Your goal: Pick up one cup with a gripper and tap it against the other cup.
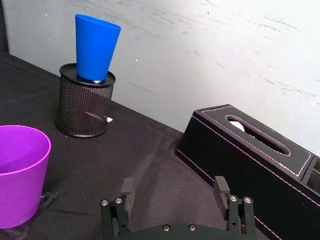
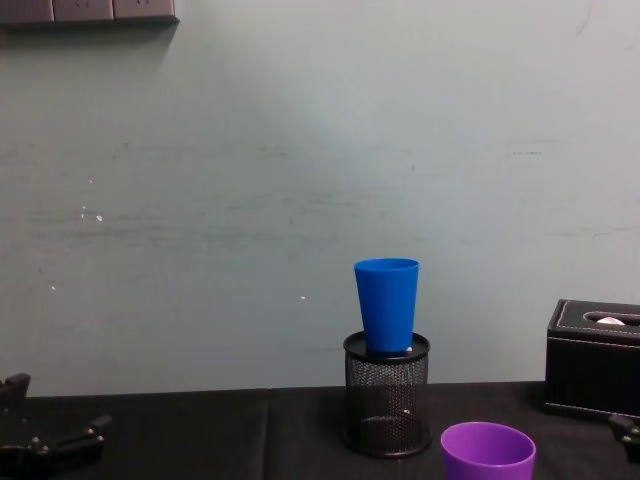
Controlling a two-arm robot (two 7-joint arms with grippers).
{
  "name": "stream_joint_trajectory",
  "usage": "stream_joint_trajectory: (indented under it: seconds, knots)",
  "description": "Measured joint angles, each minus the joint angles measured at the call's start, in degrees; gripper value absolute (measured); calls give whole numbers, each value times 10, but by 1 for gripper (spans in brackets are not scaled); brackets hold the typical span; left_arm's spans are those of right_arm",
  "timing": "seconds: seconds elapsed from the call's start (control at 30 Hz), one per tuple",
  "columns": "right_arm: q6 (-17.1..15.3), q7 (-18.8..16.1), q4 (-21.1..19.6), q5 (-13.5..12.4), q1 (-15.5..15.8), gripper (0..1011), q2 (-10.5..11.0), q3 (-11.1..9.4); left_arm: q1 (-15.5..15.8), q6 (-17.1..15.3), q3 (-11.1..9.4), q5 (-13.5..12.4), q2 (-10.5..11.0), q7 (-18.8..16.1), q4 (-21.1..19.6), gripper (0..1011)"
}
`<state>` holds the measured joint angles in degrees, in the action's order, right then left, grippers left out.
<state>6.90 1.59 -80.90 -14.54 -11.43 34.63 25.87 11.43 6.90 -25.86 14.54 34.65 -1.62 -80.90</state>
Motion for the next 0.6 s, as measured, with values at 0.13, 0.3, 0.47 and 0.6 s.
stream_joint_trajectory:
  seconds: [0.13,0.3,0.47,0.6]
  knots:
    - [0,0,0,0,0,1003,0,0,0,0,0,0,0,0,0,1011]
    - [0,0,0,0,0,1003,0,0,0,0,0,0,0,0,0,1011]
    - [0,0,0,0,0,1003,0,0,0,0,0,0,0,0,0,1011]
    - [0,0,0,0,0,1003,0,0,0,0,0,0,0,0,0,1012]
